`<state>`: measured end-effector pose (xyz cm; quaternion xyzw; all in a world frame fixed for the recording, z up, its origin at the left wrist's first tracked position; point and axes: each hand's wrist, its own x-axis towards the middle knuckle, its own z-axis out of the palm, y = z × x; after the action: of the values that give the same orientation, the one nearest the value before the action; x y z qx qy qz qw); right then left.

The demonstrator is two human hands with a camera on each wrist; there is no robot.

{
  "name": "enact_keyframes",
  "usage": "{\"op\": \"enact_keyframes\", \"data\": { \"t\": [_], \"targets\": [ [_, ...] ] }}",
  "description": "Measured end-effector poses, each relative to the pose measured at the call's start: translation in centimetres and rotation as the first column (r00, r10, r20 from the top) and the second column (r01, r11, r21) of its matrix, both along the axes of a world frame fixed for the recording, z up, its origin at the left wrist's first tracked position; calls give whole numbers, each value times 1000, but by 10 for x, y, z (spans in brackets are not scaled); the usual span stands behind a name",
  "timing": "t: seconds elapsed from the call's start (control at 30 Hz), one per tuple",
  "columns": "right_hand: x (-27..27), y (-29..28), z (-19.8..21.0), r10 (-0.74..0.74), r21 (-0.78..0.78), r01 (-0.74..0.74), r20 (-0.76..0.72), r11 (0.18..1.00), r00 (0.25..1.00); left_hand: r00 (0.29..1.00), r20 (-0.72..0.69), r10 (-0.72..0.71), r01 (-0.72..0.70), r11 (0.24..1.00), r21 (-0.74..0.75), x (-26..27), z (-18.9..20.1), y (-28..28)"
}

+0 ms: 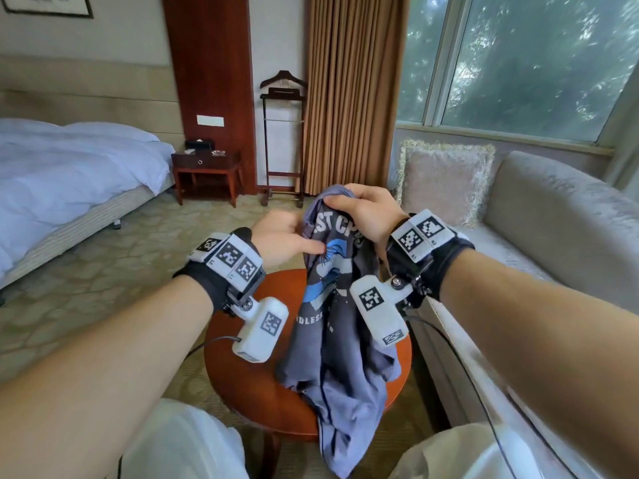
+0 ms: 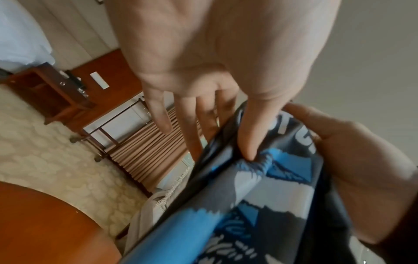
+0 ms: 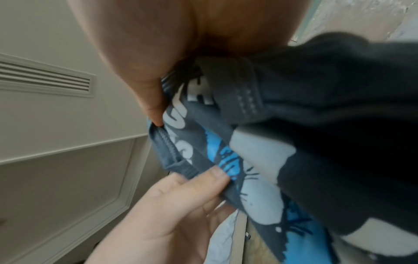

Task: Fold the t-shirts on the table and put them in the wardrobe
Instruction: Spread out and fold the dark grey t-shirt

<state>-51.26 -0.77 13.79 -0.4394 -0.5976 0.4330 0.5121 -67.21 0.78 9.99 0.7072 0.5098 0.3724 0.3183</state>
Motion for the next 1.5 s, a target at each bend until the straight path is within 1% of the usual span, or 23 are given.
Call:
{"op": "enact_keyframes", "data": {
  "t": [0.07, 0.13, 0.2, 0.23, 0.3, 0.37, 0.4, 0.47, 0.57, 0.63, 0.7, 0.77, 0.87, 0.93, 1.03, 1.17, 1.23, 1.3, 1.33, 1.37, 1.43, 1.47, 1.5],
  "targets": [
    [11, -2, 5, 3, 16, -4, 49, 1000, 999, 998, 42, 36, -39, 997, 64, -1, 1, 0],
    [22, -3, 6, 0, 13, -3, 211, 1000, 978, 994, 89, 62, -70, 993, 90, -3, 3, -1],
    [31, -3, 4, -4, -29, 18, 423, 999, 906, 989, 119, 93, -104, 990, 96, -4, 7, -3],
    [35, -3, 1, -7, -54, 39, 502, 998, 865, 984, 141, 109, -123, 988, 94, -6, 10, -4],
    [43, -1, -8, -39, -91, 125, 635, 988, 772, 967, 198, 163, -187, 976, 108, -9, 16, -4],
    [52, 0, -17, -119, -87, 260, 723, 962, 680, 943, 220, 250, -286, 945, 155, -15, 21, -3],
    [56, 0, -20, -164, -85, 328, 732, 941, 661, 932, 217, 289, -330, 926, 185, -17, 23, -3],
    [62, -1, -25, -212, -109, 403, 712, 908, 670, 915, 228, 333, -382, 896, 228, -22, 22, -1],
    [61, -1, -29, -185, -192, 401, 660, 895, 729, 887, 237, 397, -451, 855, 256, -29, 18, 1],
    [60, -3, -31, -219, -225, 409, 576, 884, 788, 879, 207, 429, -473, 835, 279, -35, 20, -4],
    [59, -9, -29, -264, -204, 417, 518, 886, 814, 876, 193, 441, -480, 829, 286, -41, 25, -11],
    [58, -16, -23, -268, -169, 393, 494, 904, 827, 876, 183, 446, -481, 834, 270, -46, 33, -23],
    [50, -38, 0, -125, -219, 235, 424, 947, 897, 896, 187, 403, -441, 861, 255, -48, 50, -44],
    [46, -51, 19, -103, -236, 192, 342, 953, 934, 893, 236, 384, -435, 872, 223, -48, 64, -58],
    [40, -78, 52, -127, -196, 177, 242, 964, 962, 849, 387, 359, -449, 877, 172, -50, 90, -80],
    [35, -119, 92, -119, -181, 144, 144, 973, 982, 790, 533, 303, -469, 859, 207, -58, 129, -114],
    [40, -128, 101, -76, -184, 101, 140, 978, 987, 796, 540, 273, -455, 858, 238, -61, 142, -127],
    [43, -134, 105, -29, -197, 70, 206, 978, 978, 833, 462, 303, -461, 842, 280, -63, 148, -134],
    [43, -132, 106, -41, -182, 92, 266, 979, 963, 852, 411, 323, -465, 829, 311, -64, 147, -135],
    [43, -131, 105, -81, -132, 136, 360, 982, 930, 867, 363, 341, -464, 818, 341, -65, 143, -135],
    [46, -122, 98, -227, 14, 262, 547, 965, 806, 882, 260, 394, -469, 790, 394, -68, 131, -131],
    [49, -115, 93, -281, 56, 311, 599, 949, 750, 874, 191, 446, -484, 769, 418, -70, 123, -128],
    [52, -109, 87, -295, 68, 331, 639, 941, 710, 853, 108, 511, -502, 745, 439, -71, 115, -124]
  ]
}}
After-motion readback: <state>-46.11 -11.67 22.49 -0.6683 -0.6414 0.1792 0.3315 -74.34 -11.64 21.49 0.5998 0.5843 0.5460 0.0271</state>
